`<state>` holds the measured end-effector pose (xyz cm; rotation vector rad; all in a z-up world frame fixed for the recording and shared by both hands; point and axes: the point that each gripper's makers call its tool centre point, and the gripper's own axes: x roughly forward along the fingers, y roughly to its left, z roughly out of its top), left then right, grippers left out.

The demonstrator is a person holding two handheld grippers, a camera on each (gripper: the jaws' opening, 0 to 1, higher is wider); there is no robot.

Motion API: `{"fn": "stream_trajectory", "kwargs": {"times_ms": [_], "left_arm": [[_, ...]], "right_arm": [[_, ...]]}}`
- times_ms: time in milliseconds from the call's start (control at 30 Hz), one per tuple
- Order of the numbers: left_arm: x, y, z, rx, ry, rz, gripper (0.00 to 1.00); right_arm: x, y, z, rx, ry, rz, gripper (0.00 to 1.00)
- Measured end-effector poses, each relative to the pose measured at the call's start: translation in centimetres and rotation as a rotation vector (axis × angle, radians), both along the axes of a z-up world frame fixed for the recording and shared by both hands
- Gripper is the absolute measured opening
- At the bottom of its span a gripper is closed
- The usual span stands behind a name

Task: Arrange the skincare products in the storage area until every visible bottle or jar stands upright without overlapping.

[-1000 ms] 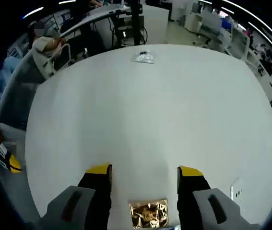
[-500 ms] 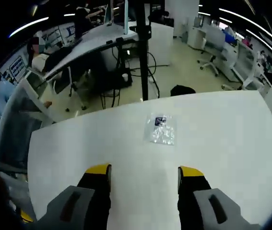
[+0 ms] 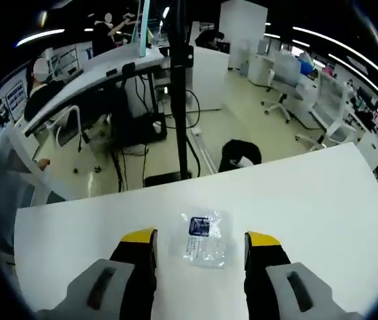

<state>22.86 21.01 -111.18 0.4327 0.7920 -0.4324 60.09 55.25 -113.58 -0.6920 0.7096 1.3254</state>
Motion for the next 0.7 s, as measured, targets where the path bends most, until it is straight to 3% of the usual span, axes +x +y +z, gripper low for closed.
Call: {"fn": "stream_trajectory", "kwargs": {"times_ms": [133,233,300,467,700], "left_arm": [[-0.1,0.2,-0.2,-0.006,0.013,0.007,0.00],[-0.2,0.1,-0.3,-0.006,0.013,0.000,0.00],[-0.2,0.1,-0.3,-0.007,0.016,0.000,0.00],[-0.3,0.1,-0.3,-0.007,0.013,-0.002,0.00],[-0.2,0.2,-0.2,-0.005,0.010,-0.002,0.00]], "right_arm": [[-0.3,-0.4,-1.8,-0.028,0.072,-0.052,0.53],[-0.3,-0.3,-2.0,-0.050,0.015,0.001,0.52],[-0.7,-0.1,-1.8,-0.034,0.039,0.002,0.49],[-1.6,-0.1,-1.5,-0.035,0.033,0.041,0.38],[-1.6,-0.5,-1.4,-0.036,0.033,0.032,0.36]]}}
